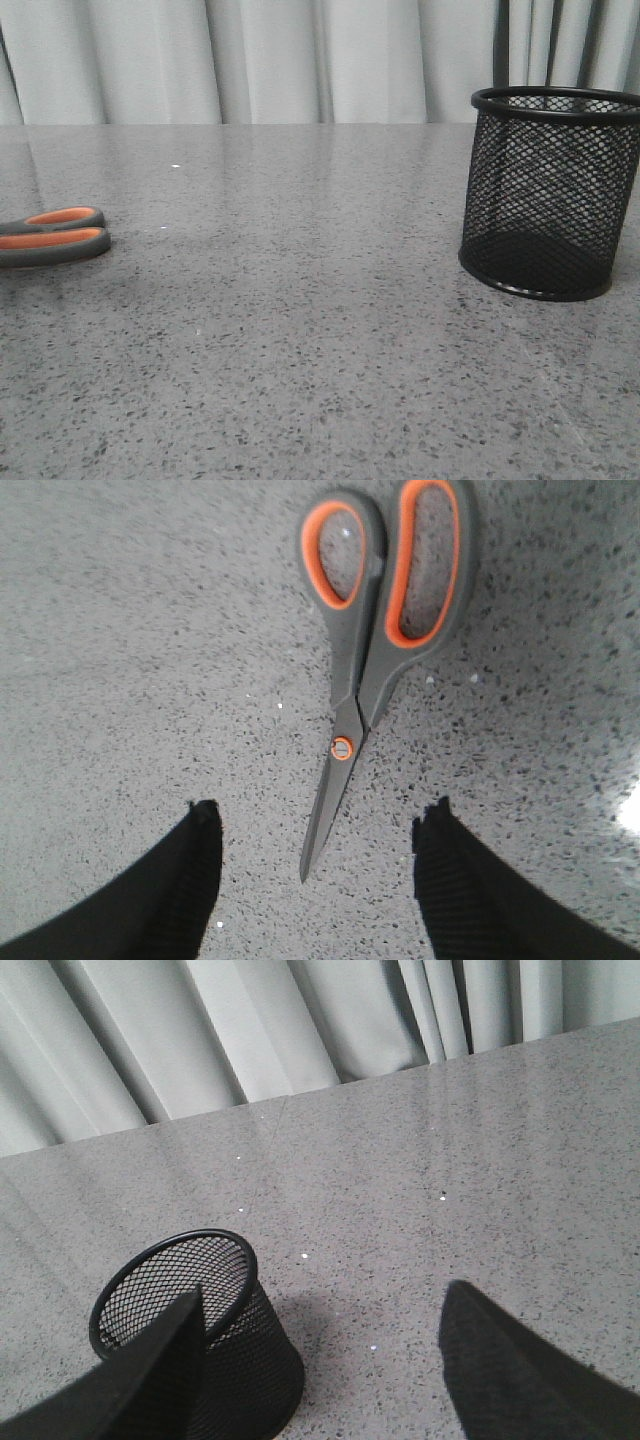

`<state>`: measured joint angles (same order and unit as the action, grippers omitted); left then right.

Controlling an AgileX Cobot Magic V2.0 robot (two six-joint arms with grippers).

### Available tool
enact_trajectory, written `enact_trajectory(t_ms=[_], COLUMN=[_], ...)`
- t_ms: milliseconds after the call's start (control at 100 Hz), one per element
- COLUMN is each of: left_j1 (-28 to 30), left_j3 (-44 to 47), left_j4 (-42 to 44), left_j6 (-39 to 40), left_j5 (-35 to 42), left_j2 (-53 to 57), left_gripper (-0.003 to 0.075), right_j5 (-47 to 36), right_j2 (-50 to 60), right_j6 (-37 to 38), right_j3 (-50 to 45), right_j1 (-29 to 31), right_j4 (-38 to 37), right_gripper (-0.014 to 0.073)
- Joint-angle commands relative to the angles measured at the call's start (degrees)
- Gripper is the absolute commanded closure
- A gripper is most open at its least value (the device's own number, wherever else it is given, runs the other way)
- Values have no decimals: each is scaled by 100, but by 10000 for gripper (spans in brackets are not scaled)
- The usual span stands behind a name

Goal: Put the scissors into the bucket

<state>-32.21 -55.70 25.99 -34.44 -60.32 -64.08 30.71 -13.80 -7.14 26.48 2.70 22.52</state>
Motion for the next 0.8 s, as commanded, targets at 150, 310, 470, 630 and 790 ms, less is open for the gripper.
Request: enact_trajectory(t_ms=[150,310,470,630,790], left_j1=[-6,355,954,1361,1366], left_j3=[-201,-219,-310,-559,-920], left_j4=[368,-412,-1162,-1642,-2044], left_j6=[-1125,-1851,-2482,-2728,-3217], left_j5=[-403,-380,-278,-227,-227], left_j2=[-648,-1037,-1186,-1385,-1684], left_gripper=[336,367,366,363,363], right_j5=[-420,-445,-445,-457,-500], right_j2=[-111,-111,-111,-111,-111], right_j6=[-81,-81,-81,-81,-81], right_j3=[201,201,201,191,191], right_j1=[-138,-175,-275,-360,-360], right_j4=[4,4,4,-23,-72], right_gripper=[143,144,144,144,144])
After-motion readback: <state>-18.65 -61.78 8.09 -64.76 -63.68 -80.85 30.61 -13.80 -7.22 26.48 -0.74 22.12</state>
